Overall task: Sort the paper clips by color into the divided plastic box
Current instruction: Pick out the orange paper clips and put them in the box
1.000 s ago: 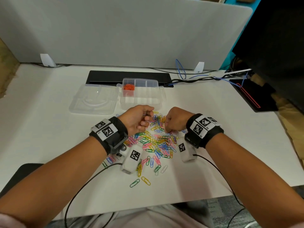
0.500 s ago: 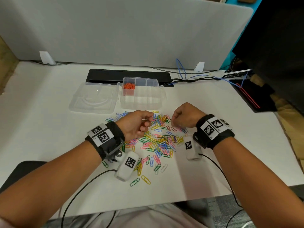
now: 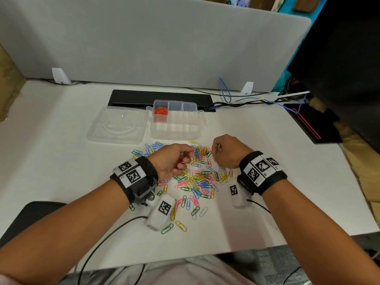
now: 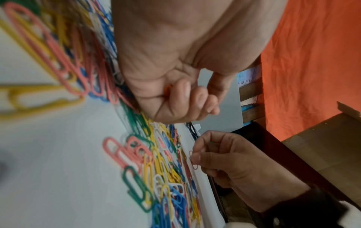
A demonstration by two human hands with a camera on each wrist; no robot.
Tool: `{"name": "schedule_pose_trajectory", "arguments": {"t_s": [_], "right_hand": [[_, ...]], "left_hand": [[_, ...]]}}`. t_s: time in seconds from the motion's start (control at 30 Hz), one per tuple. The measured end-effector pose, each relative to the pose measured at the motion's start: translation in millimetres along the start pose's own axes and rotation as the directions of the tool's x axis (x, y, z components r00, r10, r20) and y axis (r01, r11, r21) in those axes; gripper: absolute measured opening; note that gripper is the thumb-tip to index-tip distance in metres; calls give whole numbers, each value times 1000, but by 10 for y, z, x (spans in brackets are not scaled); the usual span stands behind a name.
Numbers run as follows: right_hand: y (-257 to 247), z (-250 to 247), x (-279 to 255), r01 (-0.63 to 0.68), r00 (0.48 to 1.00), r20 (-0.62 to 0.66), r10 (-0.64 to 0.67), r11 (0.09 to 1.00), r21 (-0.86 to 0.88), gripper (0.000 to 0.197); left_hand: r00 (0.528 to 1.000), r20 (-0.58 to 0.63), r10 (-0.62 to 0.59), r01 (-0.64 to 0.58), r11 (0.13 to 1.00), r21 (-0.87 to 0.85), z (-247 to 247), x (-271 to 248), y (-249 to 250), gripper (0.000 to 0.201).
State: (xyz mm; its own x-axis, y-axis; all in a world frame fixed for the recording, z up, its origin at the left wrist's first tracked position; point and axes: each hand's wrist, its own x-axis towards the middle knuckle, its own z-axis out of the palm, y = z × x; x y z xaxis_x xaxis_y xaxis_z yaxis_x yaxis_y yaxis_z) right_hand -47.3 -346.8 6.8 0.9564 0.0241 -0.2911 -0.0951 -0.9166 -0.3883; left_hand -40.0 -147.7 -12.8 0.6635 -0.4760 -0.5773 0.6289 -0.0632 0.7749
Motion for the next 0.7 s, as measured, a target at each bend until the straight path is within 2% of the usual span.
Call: {"name": "schedule_pose_trajectory", "arguments": {"t_s": [0.07, 0.17, 0.3, 0.4, 0.5, 0.63, 0.7], "right_hand": [[-13, 16, -10, -14, 999, -40, 18, 996, 87, 16], [-43, 74, -22, -40, 999, -28, 44, 992, 117, 8], [-52, 143, 7, -123, 984, -107, 140, 981, 147, 8], [-51, 134, 50, -187, 965, -155, 209, 972, 145, 19], [-105, 135, 50, -254, 959, -96, 266, 959, 123, 32], [-206, 190, 61, -250, 966, -66, 250, 968, -1, 23], [-262, 189, 53, -237, 971, -22, 236, 971, -43, 27]], "left_hand": [[1000, -7, 4, -4, 1000, -12, -10, 0, 15, 26], [1000, -7, 5, -5, 1000, -20, -14, 5, 31, 25], [1000, -6, 11, -11, 999, -32, -16, 2, 46, 25], [1000, -1, 24, -24, 999, -43, -49, 3, 59, 25], [1000, -2, 25, -25, 999, -38, -79, 5, 71, 25], [1000, 2, 28, -28, 999, -30, -80, 6, 86, 25], [999, -1, 37, -37, 999, -18, -65, -11, 83, 26]]}}
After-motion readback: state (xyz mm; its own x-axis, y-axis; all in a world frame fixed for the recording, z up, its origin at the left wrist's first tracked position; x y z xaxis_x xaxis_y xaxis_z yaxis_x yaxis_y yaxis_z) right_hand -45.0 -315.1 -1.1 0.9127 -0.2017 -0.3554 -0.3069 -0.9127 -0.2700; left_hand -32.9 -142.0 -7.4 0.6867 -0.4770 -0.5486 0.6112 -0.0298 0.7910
